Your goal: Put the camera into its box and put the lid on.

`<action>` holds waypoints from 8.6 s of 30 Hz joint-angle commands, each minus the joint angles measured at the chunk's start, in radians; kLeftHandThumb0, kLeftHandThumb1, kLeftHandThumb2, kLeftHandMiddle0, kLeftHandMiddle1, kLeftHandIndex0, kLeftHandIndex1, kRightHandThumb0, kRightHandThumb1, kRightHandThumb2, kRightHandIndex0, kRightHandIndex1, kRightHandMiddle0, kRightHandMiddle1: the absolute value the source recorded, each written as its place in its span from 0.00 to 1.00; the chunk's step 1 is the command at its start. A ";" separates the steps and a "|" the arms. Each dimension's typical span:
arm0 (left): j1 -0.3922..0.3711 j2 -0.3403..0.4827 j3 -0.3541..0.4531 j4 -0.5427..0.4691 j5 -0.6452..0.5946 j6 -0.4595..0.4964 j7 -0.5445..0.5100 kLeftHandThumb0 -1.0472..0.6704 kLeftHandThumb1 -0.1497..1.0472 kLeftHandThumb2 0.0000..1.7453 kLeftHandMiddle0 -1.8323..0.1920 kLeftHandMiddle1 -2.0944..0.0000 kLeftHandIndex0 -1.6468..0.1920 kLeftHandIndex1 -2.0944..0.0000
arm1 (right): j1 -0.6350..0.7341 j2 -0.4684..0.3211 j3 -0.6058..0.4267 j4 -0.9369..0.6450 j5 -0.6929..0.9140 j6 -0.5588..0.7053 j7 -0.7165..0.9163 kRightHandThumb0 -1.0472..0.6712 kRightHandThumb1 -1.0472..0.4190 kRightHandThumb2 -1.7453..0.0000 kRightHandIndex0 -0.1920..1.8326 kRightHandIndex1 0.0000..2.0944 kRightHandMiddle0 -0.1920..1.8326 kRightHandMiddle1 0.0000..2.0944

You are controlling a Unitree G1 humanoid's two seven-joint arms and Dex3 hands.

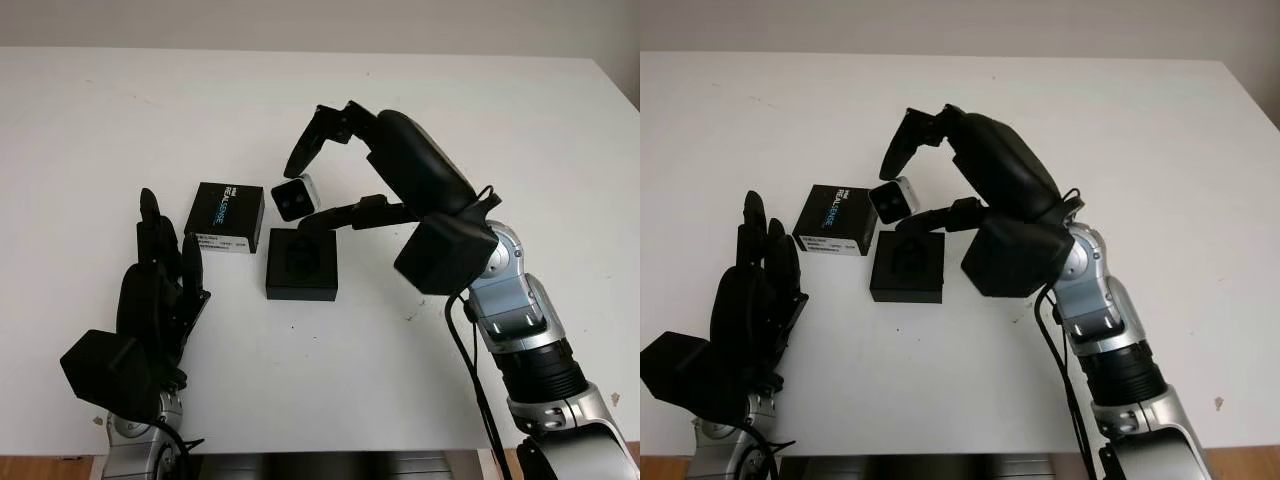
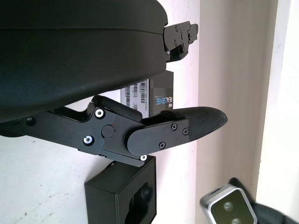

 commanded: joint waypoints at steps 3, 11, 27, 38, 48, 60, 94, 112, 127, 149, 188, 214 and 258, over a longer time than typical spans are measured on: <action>0.007 0.003 0.001 -0.015 -0.003 0.005 -0.004 0.22 1.00 0.35 1.00 0.99 1.00 0.99 | 0.014 0.003 -0.013 0.039 0.056 0.000 0.033 0.37 0.07 0.96 0.10 0.51 0.29 0.73; 0.011 0.008 0.002 -0.015 0.002 0.003 -0.005 0.22 1.00 0.35 1.00 0.99 1.00 0.99 | 0.046 0.012 -0.023 0.072 0.139 0.057 0.092 0.33 0.05 0.97 0.09 0.47 0.27 0.74; 0.008 0.002 0.002 -0.018 -0.002 0.012 -0.002 0.22 1.00 0.34 1.00 0.98 1.00 0.99 | 0.127 0.105 -0.024 0.017 0.325 0.232 0.178 0.36 0.03 0.97 0.04 0.47 0.23 0.82; 0.008 0.003 0.004 -0.010 -0.004 0.006 -0.006 0.22 1.00 0.34 1.00 0.99 1.00 1.00 | 0.156 0.167 -0.015 -0.018 0.404 0.340 0.197 0.38 0.02 0.97 0.00 0.51 0.20 0.84; 0.010 0.000 0.002 -0.018 0.001 0.011 0.000 0.22 1.00 0.35 1.00 0.99 1.00 0.99 | 0.172 0.198 -0.009 0.008 0.367 0.342 0.133 0.37 0.02 0.97 0.00 0.48 0.20 0.83; 0.005 0.000 0.005 -0.005 -0.008 -0.001 -0.007 0.22 1.00 0.34 1.00 0.98 1.00 0.99 | 0.164 0.211 -0.023 0.098 0.321 0.242 0.099 0.38 0.02 0.97 0.01 0.46 0.18 0.83; 0.007 0.003 0.007 -0.009 -0.012 0.003 -0.010 0.22 1.00 0.34 1.00 0.99 1.00 0.99 | 0.199 0.211 0.007 0.083 0.291 0.267 0.107 0.35 0.01 0.97 0.00 0.45 0.18 0.87; 0.008 0.005 0.009 -0.008 -0.010 0.002 -0.012 0.22 1.00 0.34 1.00 0.99 1.00 1.00 | 0.209 0.214 0.021 0.085 0.281 0.272 0.104 0.35 0.01 0.97 0.00 0.47 0.18 0.88; 0.018 0.009 0.016 -0.019 -0.014 -0.006 -0.019 0.23 1.00 0.35 1.00 0.99 1.00 1.00 | 0.260 0.064 0.133 -0.039 -0.170 -0.056 -0.132 0.31 0.05 0.97 0.02 0.19 0.04 0.52; 0.007 0.033 0.023 -0.023 -0.014 0.003 -0.028 0.23 1.00 0.36 1.00 0.99 1.00 0.99 | 0.309 0.000 0.121 -0.286 -0.354 -0.017 -0.149 0.26 0.04 0.97 0.16 0.14 0.09 0.45; -0.012 -0.003 0.002 0.016 0.005 -0.014 0.002 0.22 1.00 0.35 1.00 0.99 1.00 1.00 | 0.097 0.050 0.265 -0.453 -1.079 0.281 0.138 0.20 0.09 0.97 0.29 0.16 0.31 0.49; -0.009 -0.008 0.003 0.016 -0.004 -0.021 0.006 0.23 1.00 0.35 1.00 0.99 1.00 1.00 | 0.133 0.026 0.263 -0.487 -1.053 0.263 0.216 0.15 0.12 0.97 0.30 0.05 0.32 0.27; -0.008 -0.010 0.003 0.020 -0.007 -0.028 0.006 0.23 1.00 0.35 1.00 0.99 1.00 1.00 | 0.117 0.032 0.315 -0.358 -1.094 0.283 0.165 0.20 0.13 0.97 0.33 0.04 0.23 0.68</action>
